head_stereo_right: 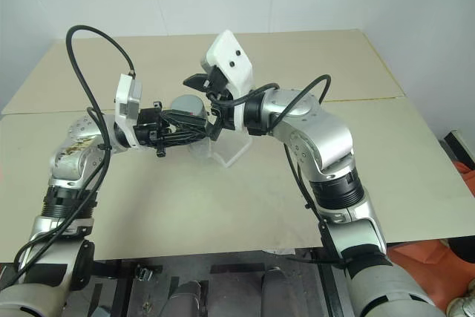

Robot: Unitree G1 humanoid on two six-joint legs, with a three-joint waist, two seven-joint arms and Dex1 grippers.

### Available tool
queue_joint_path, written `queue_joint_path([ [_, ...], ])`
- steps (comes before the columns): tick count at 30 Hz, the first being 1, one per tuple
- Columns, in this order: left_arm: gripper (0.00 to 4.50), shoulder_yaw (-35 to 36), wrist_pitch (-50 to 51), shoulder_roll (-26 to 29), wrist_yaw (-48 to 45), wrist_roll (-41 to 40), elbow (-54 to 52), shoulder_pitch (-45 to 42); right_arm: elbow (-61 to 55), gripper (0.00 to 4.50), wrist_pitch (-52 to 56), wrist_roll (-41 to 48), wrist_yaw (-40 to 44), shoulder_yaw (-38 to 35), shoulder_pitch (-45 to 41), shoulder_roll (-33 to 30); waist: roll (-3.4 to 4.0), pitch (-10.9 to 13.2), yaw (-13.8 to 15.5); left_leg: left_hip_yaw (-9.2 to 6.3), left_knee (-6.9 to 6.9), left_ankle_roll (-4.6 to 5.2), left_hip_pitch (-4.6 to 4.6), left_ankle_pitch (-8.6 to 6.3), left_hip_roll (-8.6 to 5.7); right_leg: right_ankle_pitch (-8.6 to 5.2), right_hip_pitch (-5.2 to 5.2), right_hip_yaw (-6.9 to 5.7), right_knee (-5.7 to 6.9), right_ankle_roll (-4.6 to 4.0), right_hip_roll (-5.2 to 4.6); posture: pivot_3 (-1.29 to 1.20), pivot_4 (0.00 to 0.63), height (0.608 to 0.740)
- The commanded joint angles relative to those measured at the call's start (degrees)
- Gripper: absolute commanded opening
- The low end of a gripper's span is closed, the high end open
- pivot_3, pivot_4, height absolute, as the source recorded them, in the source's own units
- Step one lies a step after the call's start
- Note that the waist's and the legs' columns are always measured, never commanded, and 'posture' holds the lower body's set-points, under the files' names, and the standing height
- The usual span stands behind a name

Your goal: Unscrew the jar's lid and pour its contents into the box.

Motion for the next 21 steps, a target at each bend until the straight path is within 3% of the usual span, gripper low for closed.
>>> queue_joint_path([
  [1,1.95,2.48,-0.06,1.58,-0.58,-1.54,-1.35,-0.42,0.05,4.44,-1.89,-1.26,-0.42,-2.67,0.16,-1.83,0.00,0.00,0.02,0.00,0.00,0.00,0.00,0.00,0.00,0.00,0.00,0.00,0.00,0.00,0.00,0.00,0.150,0.740],
  [21,1.95,4.49,3.86,4.85,0.14,-3.62,-4.75,1.91,-2.29,4.44,-0.76,0.63,0.12,-8.37,3.89,-9.68,0.01,0.01,0.06,0.01,-0.01,0.02,-0.02,-0.01,0.00,0.00,0.00,0.00,-0.04,0.00,0.00,0.00,0.150,0.740],
])
